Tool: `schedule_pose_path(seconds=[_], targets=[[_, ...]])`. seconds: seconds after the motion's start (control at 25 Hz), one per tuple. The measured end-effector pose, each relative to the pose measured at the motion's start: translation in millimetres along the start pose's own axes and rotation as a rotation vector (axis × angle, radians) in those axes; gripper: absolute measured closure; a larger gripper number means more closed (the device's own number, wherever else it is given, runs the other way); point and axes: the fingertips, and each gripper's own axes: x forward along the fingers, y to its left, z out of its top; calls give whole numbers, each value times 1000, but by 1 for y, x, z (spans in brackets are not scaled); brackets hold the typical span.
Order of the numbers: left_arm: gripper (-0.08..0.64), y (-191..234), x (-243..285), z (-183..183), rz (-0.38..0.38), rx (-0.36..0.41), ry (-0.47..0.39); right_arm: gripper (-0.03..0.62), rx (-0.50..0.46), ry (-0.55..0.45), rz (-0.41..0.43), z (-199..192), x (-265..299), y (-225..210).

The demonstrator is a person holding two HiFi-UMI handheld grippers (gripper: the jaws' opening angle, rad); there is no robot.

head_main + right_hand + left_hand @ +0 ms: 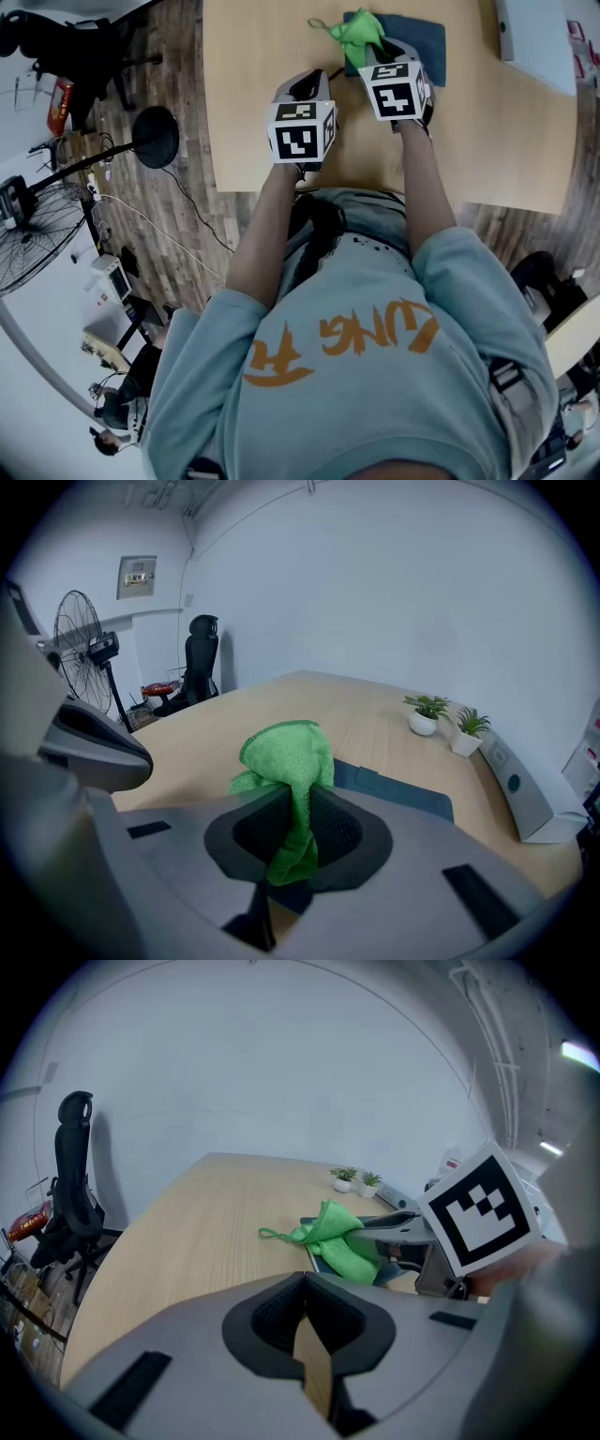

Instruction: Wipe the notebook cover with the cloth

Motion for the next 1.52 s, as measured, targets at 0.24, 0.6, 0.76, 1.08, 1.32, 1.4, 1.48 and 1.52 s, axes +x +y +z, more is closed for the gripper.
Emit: schedule_pose_path(seconds=[0.24, 0.6, 0.76, 1.08, 1.32, 1.4, 1.48, 1.52], targets=[[540, -4, 2, -1, -8, 10, 6, 543, 39, 18, -29, -13, -6, -16], [540, -6, 0, -3, -11, 21, 13, 543, 99, 22, -93, -24, -20, -45], [541, -10, 0, -7, -22, 34, 21, 543, 126, 12, -129, -32, -24, -60], [540, -17, 1, -11, -43, 58, 29, 543, 161, 13, -210, -49, -37, -92], [540, -15, -1, -13, -49, 61, 32, 543, 206, 32, -275, -60, -47, -116], [540, -16, -1, -12, -53, 60, 30, 543, 218, 39, -289, -63, -49, -122], [540, -16, -2, -10, -56, 58, 24, 543, 232, 41, -298, -64, -49, -127], [540, -16, -2, -9, -57, 57, 21, 543, 237, 42, -304, -64, -49, -129]])
